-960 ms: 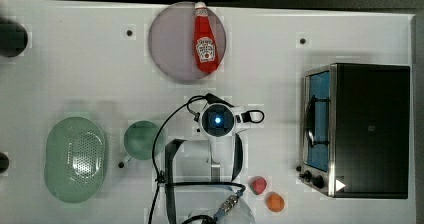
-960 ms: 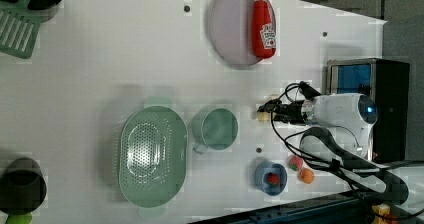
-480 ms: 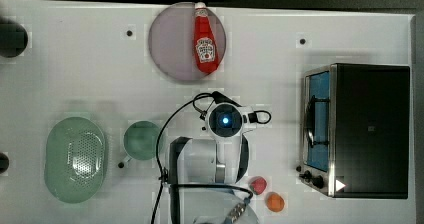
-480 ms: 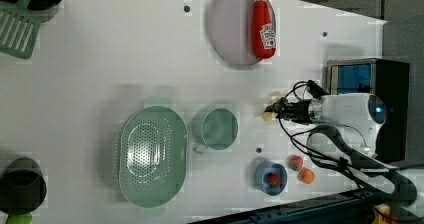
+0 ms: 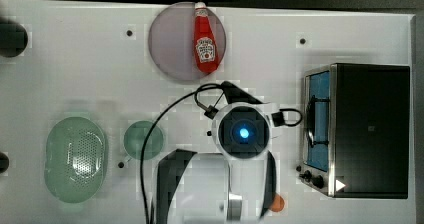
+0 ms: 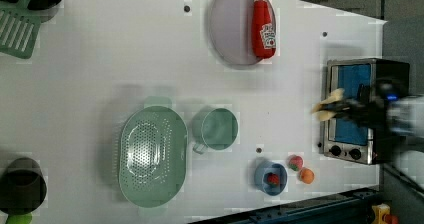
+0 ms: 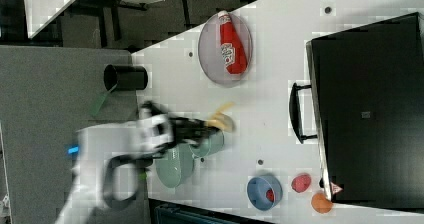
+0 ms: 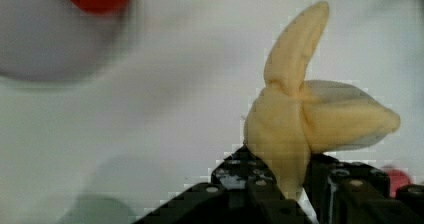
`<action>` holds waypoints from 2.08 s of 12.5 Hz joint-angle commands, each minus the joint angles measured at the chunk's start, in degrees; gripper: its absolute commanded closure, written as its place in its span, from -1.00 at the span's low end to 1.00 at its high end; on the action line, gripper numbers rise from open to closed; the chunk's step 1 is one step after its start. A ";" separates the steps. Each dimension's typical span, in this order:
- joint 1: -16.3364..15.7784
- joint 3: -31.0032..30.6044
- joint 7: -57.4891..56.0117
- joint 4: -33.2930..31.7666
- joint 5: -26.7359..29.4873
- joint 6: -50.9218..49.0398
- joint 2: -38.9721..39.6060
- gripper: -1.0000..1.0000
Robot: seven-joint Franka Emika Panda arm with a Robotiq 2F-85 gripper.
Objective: Pick Banana and place it in mug.
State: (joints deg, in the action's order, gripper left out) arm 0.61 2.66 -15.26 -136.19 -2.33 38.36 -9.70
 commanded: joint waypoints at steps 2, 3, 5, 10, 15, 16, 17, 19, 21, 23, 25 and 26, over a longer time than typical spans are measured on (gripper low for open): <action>-1.28 -3.95 1.57 1.90 1.49 -7.00 -6.22 0.43; -1.67 -5.69 3.60 2.08 1.50 -7.37 -7.69 0.43; -2.54 -9.84 9.78 2.26 2.00 -8.06 -9.40 0.43; -4.45 -21.91 33.13 2.27 2.49 -8.90 -5.81 0.43; -4.52 -27.15 41.81 2.15 4.41 0.24 4.72 0.43; -4.52 -27.50 41.82 1.97 4.41 2.88 7.29 0.43; -4.52 -27.66 41.86 1.70 4.41 5.57 9.87 0.43; -4.47 -27.48 41.86 1.32 4.38 10.01 14.23 0.43; -4.45 -26.71 41.87 1.18 4.02 11.12 16.62 0.36; -4.45 -26.20 41.87 0.63 3.91 11.44 17.20 -0.07; -4.46 -26.05 41.87 0.64 3.90 12.18 17.09 -0.52; -4.47 -26.14 41.86 0.52 3.90 12.29 17.10 -0.76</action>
State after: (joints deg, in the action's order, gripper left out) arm -2.76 -23.36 24.35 -137.31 2.23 50.33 10.52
